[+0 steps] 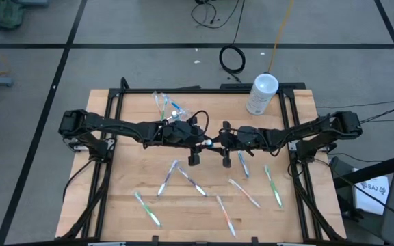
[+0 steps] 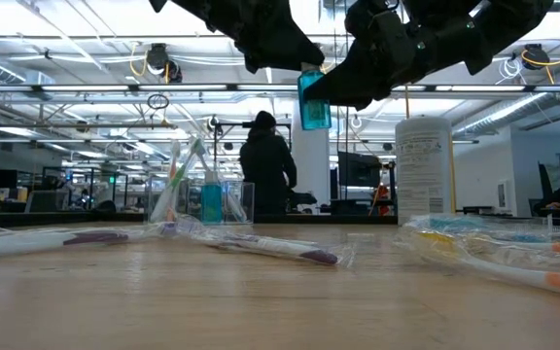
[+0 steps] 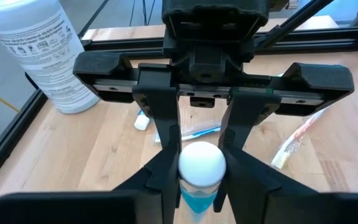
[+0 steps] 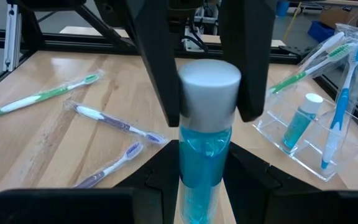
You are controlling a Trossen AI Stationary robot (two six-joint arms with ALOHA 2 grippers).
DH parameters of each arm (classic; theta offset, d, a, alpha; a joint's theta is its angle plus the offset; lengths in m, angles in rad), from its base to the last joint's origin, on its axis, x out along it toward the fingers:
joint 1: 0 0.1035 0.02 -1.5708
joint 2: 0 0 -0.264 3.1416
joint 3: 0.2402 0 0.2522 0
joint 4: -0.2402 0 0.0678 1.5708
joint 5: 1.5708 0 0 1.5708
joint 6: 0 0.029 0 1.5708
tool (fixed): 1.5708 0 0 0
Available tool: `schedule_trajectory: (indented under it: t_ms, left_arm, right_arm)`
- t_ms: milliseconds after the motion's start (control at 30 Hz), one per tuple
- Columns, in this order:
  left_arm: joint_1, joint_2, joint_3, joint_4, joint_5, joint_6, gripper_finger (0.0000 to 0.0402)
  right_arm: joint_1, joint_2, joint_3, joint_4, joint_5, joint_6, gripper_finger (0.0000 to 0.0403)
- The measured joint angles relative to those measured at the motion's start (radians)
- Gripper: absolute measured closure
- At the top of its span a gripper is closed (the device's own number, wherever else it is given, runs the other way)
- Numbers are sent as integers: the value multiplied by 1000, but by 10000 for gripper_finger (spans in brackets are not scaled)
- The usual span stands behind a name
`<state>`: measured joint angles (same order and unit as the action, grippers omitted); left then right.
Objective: Pick & Place toothbrushing station
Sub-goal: Put the mouthwash into the transparent organizer
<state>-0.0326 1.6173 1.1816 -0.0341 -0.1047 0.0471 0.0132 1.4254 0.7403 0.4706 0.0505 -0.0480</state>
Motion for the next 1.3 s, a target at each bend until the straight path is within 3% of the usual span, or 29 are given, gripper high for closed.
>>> schedule_trajectory:
  t_ms: [333, 567, 800, 1300]
  left_arm:
    - [0, 0, 0, -3, 10, 9, 281]
    - [0, -1, 0, -43, 15, 11, 307]
    - [0, -1, 0, -42, 15, 10, 302]
    - [-1, 0, -2, -162, -33, -7, 302]
  right_arm:
    - [0, 0, 0, 3, -1, 2, 300]
    - [0, 1, 0, -2, 1, 2, 300]
    - [0, 1, 0, -5, 0, 2, 299]
    - [0, 0, -19, -11, 21, 2, 249]
